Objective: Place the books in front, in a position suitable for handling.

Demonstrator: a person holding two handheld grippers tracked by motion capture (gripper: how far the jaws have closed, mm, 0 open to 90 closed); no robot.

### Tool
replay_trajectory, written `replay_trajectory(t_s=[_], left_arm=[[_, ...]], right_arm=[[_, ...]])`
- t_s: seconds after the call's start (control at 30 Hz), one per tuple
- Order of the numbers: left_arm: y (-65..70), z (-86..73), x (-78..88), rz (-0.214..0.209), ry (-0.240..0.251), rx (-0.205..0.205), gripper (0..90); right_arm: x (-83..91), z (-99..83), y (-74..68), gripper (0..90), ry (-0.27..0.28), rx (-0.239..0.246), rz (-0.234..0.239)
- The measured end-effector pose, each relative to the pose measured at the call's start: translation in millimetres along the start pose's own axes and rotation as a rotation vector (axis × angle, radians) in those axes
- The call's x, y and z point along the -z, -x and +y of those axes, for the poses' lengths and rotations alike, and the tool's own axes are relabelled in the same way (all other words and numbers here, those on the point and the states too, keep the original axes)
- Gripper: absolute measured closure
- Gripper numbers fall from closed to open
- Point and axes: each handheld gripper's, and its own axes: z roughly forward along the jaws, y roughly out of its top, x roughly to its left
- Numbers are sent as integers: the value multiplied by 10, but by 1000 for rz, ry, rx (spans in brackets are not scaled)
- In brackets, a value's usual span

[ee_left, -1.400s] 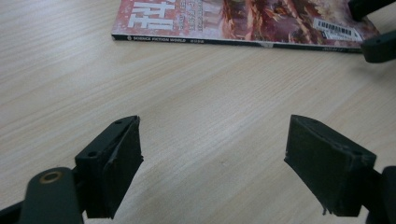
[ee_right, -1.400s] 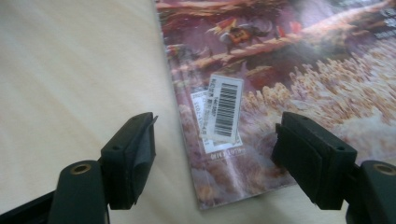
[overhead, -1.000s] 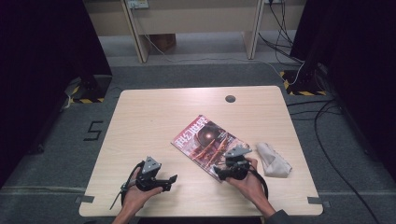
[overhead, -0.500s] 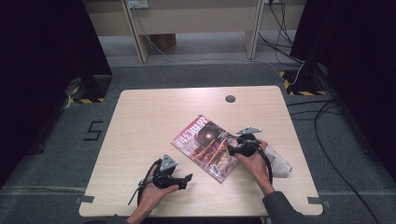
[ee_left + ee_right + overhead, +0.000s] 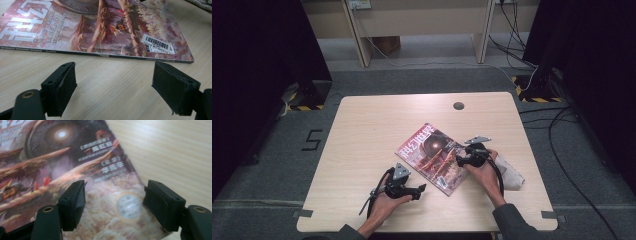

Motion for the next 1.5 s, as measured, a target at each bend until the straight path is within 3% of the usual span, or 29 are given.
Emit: replay_trajectory(t_s=[0.1,0.17,0.23,0.33,0.37,0.57,0.63,0.7,1.07,1.5], left_arm=[[-5,2,0,-4,2,4,184],[-11,10,-1,-4,6,8,184],[-13,7,-7,-4,2,9,184],[-7,3,-17,-7,-2,5,184],[-4,3,-18,-8,-3,4,184],[-13,12,-41,-4,-3,8,185],[-29,13,-37,0,-3,13,186],[-38,16,-13,-17,9,47,186],[-49,8,-42,-5,-12,49,186],[-71,-13,-74,15,-54,65,188]], right_arm=[[-7,11,56,309,-5,-24,20],[9,10,22,287,-32,-12,30],[11,19,17,310,-35,8,20],[-3,27,59,298,-14,-15,9],[-39,14,65,279,-36,-21,14],[-12,-16,35,272,-44,-37,25],[16,-43,14,272,-50,-28,33],[86,-120,-55,269,-49,-12,39],[368,-413,-288,253,-79,79,118],[470,-544,-388,248,-80,92,154]])
